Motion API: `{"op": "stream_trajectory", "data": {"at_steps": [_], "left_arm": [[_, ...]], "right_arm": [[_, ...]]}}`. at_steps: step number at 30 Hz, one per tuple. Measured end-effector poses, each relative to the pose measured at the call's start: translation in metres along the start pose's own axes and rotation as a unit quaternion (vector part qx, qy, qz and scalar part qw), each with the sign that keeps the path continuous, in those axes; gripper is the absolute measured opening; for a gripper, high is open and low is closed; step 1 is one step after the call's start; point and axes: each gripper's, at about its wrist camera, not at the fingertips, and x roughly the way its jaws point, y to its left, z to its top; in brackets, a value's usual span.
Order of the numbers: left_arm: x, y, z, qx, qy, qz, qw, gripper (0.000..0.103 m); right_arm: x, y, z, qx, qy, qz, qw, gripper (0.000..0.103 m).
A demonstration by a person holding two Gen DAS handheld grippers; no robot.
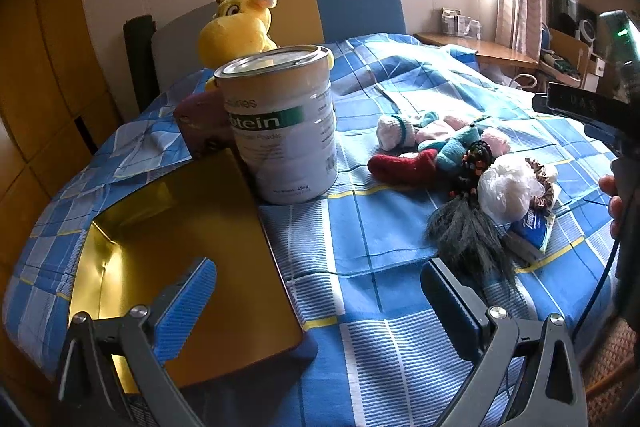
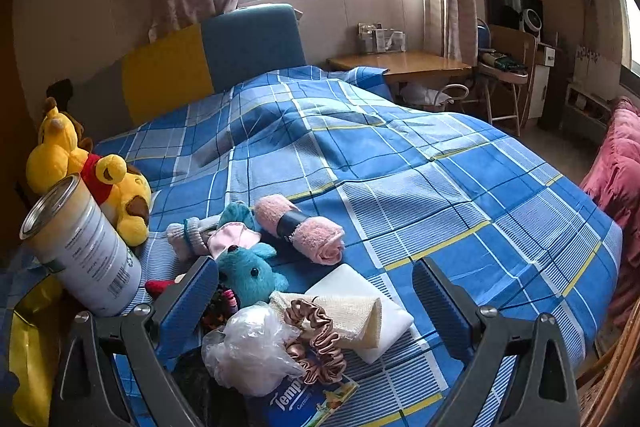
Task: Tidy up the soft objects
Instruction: 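Move both tools toward the pile of soft items on the bed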
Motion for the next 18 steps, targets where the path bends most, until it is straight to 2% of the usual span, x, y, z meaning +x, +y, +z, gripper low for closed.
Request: {"op": "stream_trajectory", "data": {"at_steps": [14,18], "left_arm": [[0.0004,-0.0005,-0.0007,0.001,0.006,-0.019,0.9998,0.103],[0.0003,-0.0005,0.0016,0.0,0.007,-0.041,0.9991,0.103]], "right_arm": [[0.0021,-0.0035,-0.0017,0.011,0.01,0.003,1.0,0.1],[0.0029,-0.0056,-0.0022,0.019,0.014,0.004,1.0,0.1]]}}
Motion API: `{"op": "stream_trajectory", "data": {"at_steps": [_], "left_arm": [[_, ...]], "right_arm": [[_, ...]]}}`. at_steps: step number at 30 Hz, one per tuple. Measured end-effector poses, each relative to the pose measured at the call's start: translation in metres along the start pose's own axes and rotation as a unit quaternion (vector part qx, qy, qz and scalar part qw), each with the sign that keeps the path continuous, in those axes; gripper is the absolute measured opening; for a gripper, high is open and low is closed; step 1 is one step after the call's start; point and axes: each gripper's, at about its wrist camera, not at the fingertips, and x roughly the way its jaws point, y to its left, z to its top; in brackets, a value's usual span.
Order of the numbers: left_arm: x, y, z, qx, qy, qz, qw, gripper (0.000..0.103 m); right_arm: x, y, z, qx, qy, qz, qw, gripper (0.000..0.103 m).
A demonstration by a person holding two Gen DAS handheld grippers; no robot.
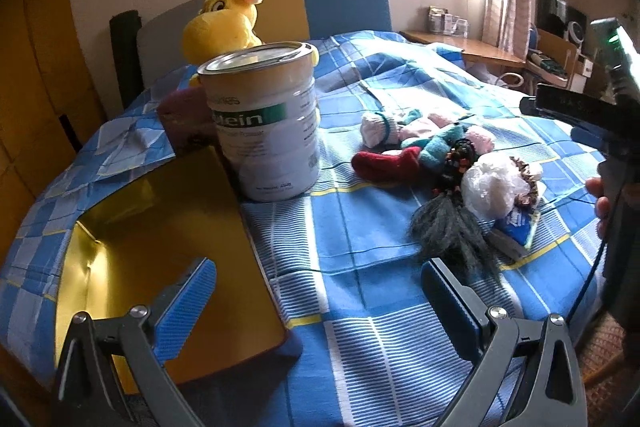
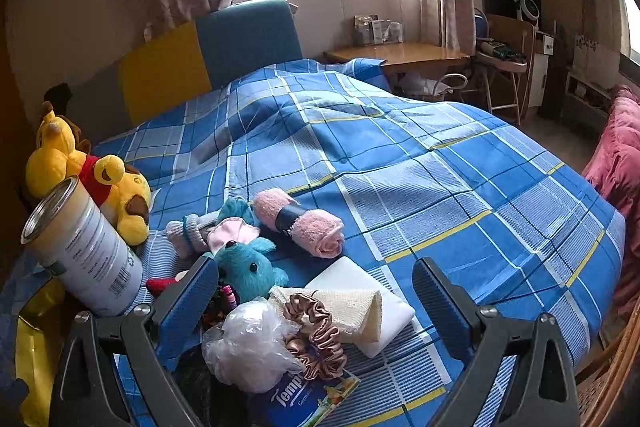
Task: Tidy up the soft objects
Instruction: 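Move both tools toward the pile of soft items on the bed, then grasp the black beaded hair piece with the left tool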
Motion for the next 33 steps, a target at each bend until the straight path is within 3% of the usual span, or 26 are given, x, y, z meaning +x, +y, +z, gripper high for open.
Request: {"op": "stream_trajectory", "data": {"at_steps": [14,25,30,33], "left_arm": [[0.018,-0.017,0.005,0.026,0.033,-0.033,0.9986,0.103],[0.043,-0.033,0.019,0.03,0.073,-0.093,0.9925,0.102],[0.052,-0.047,0.03,0.036,0.078,-0.131,0.9876,0.094],[0.063,-0.056,0.036,0.046,0.086,-0.145,0.9846,0.078]], "right_arm": [[0.002,-0.016,0.003,0.045,0.012,0.017,0.999,0.1],[0.009,-0.042,0.002,0.116,0.035,0.036,0.992,0.1],[0.014,-0.052,0.001,0.148,0.048,0.051,0.987,0.1],[0.016,-0.056,0.0,0.162,0.057,0.062,0.983,0.1]]}}
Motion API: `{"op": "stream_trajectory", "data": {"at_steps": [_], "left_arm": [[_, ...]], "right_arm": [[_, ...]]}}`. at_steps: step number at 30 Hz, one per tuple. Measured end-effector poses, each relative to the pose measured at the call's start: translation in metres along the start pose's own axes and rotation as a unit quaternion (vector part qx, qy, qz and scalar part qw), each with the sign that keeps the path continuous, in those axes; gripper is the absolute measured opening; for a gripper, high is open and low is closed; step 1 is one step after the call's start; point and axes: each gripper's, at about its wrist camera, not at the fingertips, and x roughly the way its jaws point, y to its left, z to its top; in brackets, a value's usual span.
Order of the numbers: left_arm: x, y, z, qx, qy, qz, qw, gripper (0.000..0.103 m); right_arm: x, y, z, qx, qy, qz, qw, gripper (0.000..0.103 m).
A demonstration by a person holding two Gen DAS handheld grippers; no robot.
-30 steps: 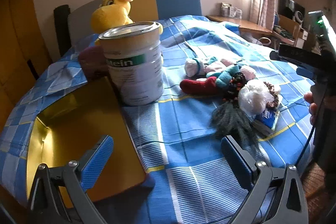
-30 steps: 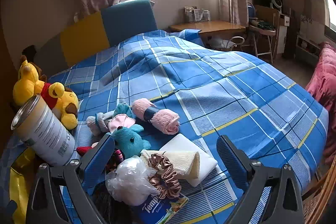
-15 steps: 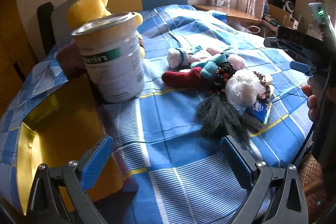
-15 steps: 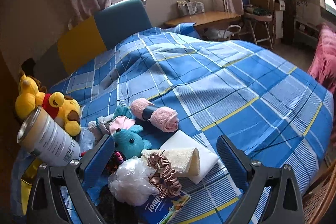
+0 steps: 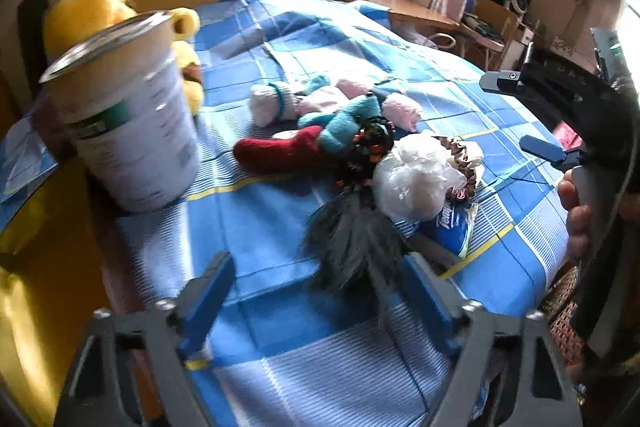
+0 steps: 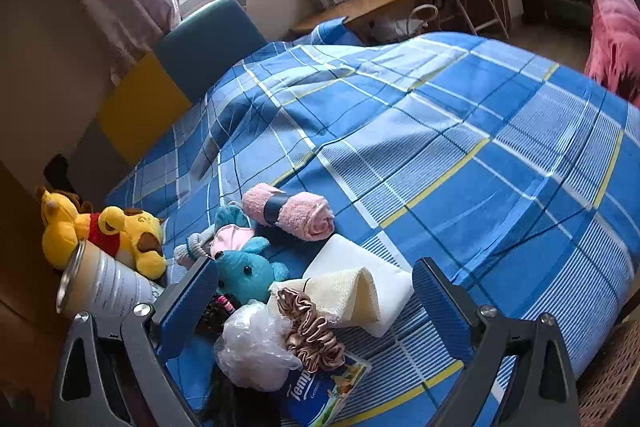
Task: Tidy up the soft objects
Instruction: 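Grasp the black beaded hair piece with the left tool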
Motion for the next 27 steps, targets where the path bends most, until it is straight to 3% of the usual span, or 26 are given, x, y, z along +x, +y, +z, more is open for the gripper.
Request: {"op": "stream_trajectory", "data": {"at_steps": [2,4,8,15,16,17,18,21,24,27], "left_arm": [[0.008,-0.003,0.005,0.011,0.005,-0.013,0.9998,0.068],[0.018,-0.008,0.008,0.027,0.014,-0.029,0.9991,0.066],[0.037,-0.016,0.016,0.052,0.021,-0.031,0.998,0.072],[0.086,-0.018,0.032,0.067,0.048,-0.04,0.9958,0.07],[0.091,-0.019,0.032,0.067,0.049,-0.043,0.9956,0.052],[0.097,-0.018,0.032,0.065,0.056,-0.051,0.995,0.018],[0.102,-0.013,0.031,0.048,0.074,-0.074,0.9933,0.013],[0.092,0.002,0.024,0.01,0.061,-0.093,0.9938,0.013],[0.077,0.011,0.013,0.0,0.055,-0.091,0.9943,0.013],[0.062,0.022,0.0,-0.016,0.05,-0.077,0.9957,0.012]], "right_arm": [[0.002,-0.001,0.0,0.006,0.007,0.008,1.0,0.1],[0.003,-0.001,-0.001,0.008,0.012,0.011,1.0,0.1],[0.006,-0.001,-0.001,0.009,0.021,0.017,1.0,0.1],[0.011,0.002,-0.002,0.003,0.03,0.018,0.999,0.1],[0.011,0.002,-0.002,0.003,0.03,0.017,0.999,0.1],[0.012,0.002,-0.002,0.003,0.03,0.017,0.999,0.1],[0.012,0.001,-0.002,0.003,0.031,0.018,0.999,0.1],[0.012,0.004,-0.003,-0.003,0.03,0.025,0.999,0.095],[0.015,0.013,-0.004,-0.025,0.037,0.035,0.998,0.086],[0.02,0.032,-0.013,-0.071,0.056,0.056,0.994,0.085]]}}
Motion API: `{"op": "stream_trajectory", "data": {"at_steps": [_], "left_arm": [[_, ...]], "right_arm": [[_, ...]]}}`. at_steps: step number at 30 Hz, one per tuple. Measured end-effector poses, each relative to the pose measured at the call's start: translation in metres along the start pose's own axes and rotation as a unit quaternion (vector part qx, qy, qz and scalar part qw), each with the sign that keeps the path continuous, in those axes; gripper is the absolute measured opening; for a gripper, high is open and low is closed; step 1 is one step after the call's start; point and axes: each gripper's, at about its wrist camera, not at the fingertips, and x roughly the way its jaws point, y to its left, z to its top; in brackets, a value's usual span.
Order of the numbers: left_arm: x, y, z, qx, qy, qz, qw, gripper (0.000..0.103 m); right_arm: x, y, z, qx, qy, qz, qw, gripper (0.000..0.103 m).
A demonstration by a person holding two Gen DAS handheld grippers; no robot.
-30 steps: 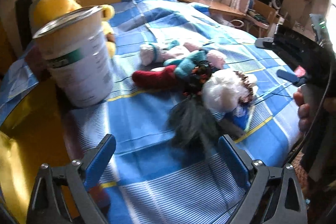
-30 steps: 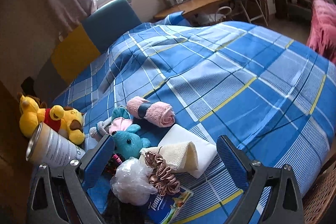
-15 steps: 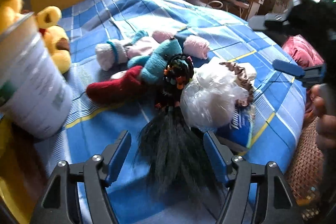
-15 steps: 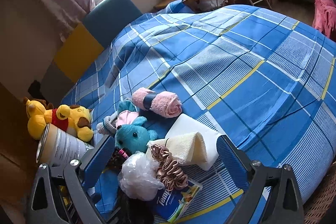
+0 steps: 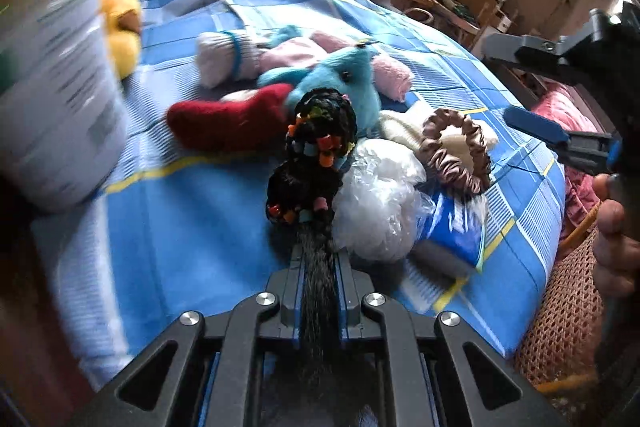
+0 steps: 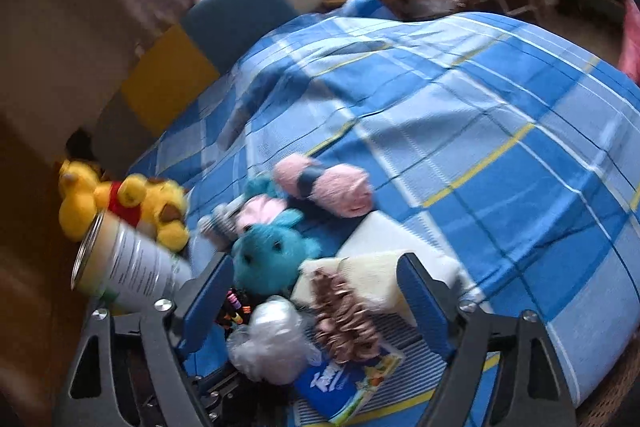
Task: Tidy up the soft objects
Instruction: 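Grasp the black beaded hair piece with the left tool, then grasp the clear plastic bag with the right tool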
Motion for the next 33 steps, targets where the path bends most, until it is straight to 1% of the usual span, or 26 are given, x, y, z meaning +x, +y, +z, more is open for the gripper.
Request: {"op": "stream_trajectory", "data": {"at_steps": [3,5,7,9,11,13,16,17,18,21,23,24,26,29,33], "left_arm": [[-0.009,0.004,-0.01,-0.007,0.0,0.005,1.0,0.012],[-0.011,0.003,-0.015,-0.009,0.003,0.011,0.9999,0.012],[-0.015,0.007,-0.022,-0.02,0.005,0.01,0.9997,0.012],[-0.019,0.009,-0.027,-0.025,0.002,0.014,0.9996,0.013],[-0.02,0.012,-0.031,-0.033,0.005,0.016,0.9993,0.014],[-0.02,0.013,-0.034,-0.04,0.005,0.014,0.9991,0.014],[-0.022,0.013,-0.037,-0.042,0.006,0.016,0.999,0.015],[-0.022,0.014,-0.039,-0.044,0.008,0.017,0.9989,0.015],[-0.025,0.014,-0.044,-0.043,0.007,0.017,0.9989,0.015],[-0.03,0.01,-0.046,-0.033,-0.002,0.019,0.9993,0.011],[-0.034,0.007,-0.047,-0.023,-0.009,0.022,0.9995,0.008],[-0.035,0.006,-0.047,-0.02,-0.011,0.023,0.9995,0.007],[-0.038,0.007,-0.048,-0.023,-0.016,0.022,0.9994,0.006],[-0.047,0.007,-0.048,-0.031,-0.026,0.013,0.9991,0.005],[-0.064,0.008,-0.047,-0.036,-0.046,0.0,0.9983,0.005]], "right_arm": [[0.015,0.023,-0.009,-0.059,0.042,0.013,0.997,0.085],[0.028,0.041,-0.018,-0.106,0.079,0.016,0.991,0.085],[0.039,0.051,-0.027,-0.137,0.107,0.011,0.985,0.084],[0.049,0.056,-0.036,-0.156,0.136,0.01,0.978,0.075],[0.058,0.057,-0.044,-0.168,0.164,0.005,0.972,0.073],[0.071,0.057,-0.053,-0.173,0.207,0.014,0.963,0.073],[0.082,0.06,-0.065,-0.19,0.244,0.015,0.951,0.073],[0.086,0.06,-0.068,-0.194,0.256,0.01,0.947,0.062],[0.087,0.059,-0.069,-0.198,0.258,0.002,0.946,0.043],[0.083,0.054,-0.065,-0.204,0.238,-0.031,0.949,0.035],[0.081,0.048,-0.062,-0.2,0.223,-0.061,0.952,0.034],[0.081,0.045,-0.061,-0.198,0.222,-0.067,0.952,0.034],[0.082,0.044,-0.062,-0.205,0.224,-0.071,0.95,0.035],[0.083,0.048,-0.069,-0.236,0.218,-0.084,0.943,0.037],[0.09,0.054,-0.073,-0.237,0.217,-0.085,0.943,0.038]]}}
